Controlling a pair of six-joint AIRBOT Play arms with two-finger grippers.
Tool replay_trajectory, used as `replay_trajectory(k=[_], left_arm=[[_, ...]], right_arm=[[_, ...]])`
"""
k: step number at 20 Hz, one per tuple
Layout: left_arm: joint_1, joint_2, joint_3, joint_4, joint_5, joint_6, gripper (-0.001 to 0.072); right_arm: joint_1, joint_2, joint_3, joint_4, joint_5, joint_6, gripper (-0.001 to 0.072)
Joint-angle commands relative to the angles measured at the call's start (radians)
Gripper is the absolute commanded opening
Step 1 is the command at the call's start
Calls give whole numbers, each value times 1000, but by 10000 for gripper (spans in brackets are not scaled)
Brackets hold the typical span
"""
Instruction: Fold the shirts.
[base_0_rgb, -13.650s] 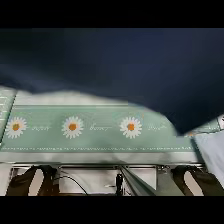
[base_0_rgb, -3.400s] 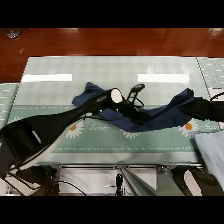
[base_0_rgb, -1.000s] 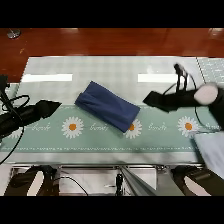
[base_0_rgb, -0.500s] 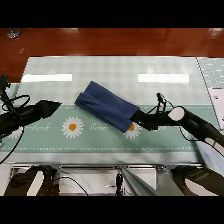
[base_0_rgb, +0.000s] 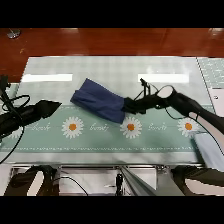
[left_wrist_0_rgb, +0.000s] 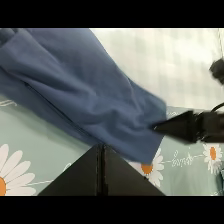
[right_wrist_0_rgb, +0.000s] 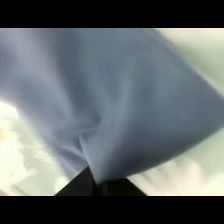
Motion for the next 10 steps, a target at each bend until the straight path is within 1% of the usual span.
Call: replay_trajectory(k=[1, 4, 7, 8, 9, 10], left_arm=[[1, -1, 0, 0, -1, 0, 19], [1, 0, 0, 0, -1, 0, 20], [1, 0, 0, 0, -1, 0, 20], [1, 0, 0, 0, -1, 0, 19], [1, 0, 0, 0, -1, 0, 19], [1, 0, 0, 0, -1, 0, 20]], right_arm=[[-33, -16, 271, -139, 146, -6, 24], [-82, -16, 581, -327, 327, 80, 23], [-172, -16, 841, -436, 528, 133, 23], [-211, -16, 905, -457, 588, 148, 24], [-259, -14, 963, -454, 644, 185, 24], [-308, -8, 1004, -422, 671, 210, 24]])
